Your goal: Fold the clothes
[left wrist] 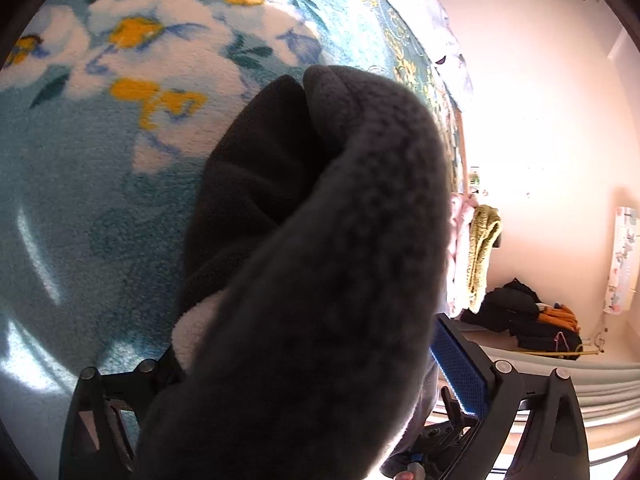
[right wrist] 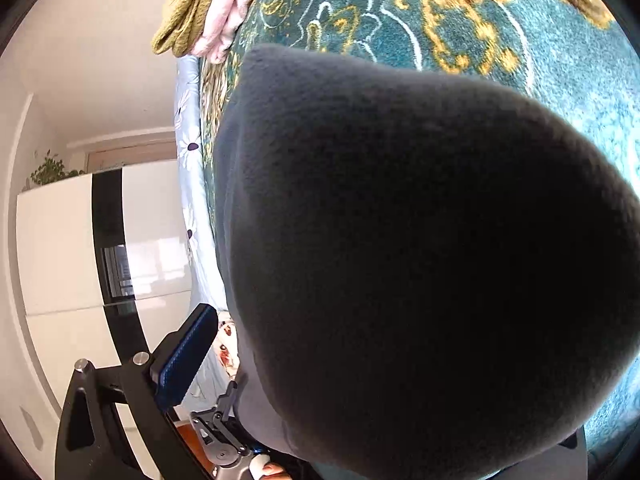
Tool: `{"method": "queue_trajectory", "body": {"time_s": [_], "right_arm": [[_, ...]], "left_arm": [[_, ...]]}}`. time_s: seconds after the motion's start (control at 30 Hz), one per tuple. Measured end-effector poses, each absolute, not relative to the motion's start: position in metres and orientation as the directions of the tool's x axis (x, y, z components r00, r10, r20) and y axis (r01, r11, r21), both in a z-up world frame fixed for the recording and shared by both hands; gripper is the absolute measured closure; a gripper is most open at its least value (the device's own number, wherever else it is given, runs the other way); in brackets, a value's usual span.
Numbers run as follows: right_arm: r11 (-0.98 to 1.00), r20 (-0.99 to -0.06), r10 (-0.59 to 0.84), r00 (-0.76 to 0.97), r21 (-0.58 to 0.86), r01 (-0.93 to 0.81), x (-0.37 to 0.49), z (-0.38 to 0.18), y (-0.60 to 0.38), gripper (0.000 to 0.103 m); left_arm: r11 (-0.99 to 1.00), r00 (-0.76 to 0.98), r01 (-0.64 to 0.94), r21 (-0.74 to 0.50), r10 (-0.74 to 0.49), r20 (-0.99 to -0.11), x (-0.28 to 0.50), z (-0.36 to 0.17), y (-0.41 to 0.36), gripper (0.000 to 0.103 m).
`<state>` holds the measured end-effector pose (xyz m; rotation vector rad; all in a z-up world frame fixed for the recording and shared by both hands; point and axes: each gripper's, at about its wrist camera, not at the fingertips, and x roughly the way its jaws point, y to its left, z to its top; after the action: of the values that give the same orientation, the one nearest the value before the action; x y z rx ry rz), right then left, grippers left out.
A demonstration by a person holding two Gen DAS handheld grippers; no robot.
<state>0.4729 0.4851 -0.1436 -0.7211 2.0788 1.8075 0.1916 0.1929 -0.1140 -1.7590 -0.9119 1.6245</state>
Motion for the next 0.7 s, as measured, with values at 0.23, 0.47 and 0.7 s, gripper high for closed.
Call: {"method": "queue_trajectory", "body": {"time_s": [0.23, 0.47, 0.7], "right_arm": [[0.068, -0.583, -0.184, -0.792, 0.796, -0.601, 0.486, -0.146, 0.480, 0.024], [-0.027, -0.640, -0.188, -0.745, 0.762, -0.647, 0.492, -0.127, 0.474, 0.046], [-0.125, -0.639, -0.169, -0.750, 0.769, -0.627, 0.503, -0.089, 0.467, 0.060]], "left_arm": [[-0.656, 0.015, 0.146, -0.741, 0.750, -0.661, 0.200, -0.113, 0.189, 0.033], [-0.739, -0.012, 0.046, -0.672, 0.672, -0.740, 0.209, -0.086, 0.206, 0.054], [-0.745, -0.067, -0.203, -0.635, 0.658, -0.750, 0.216, -0.012, 0.236, 0.063]]}}
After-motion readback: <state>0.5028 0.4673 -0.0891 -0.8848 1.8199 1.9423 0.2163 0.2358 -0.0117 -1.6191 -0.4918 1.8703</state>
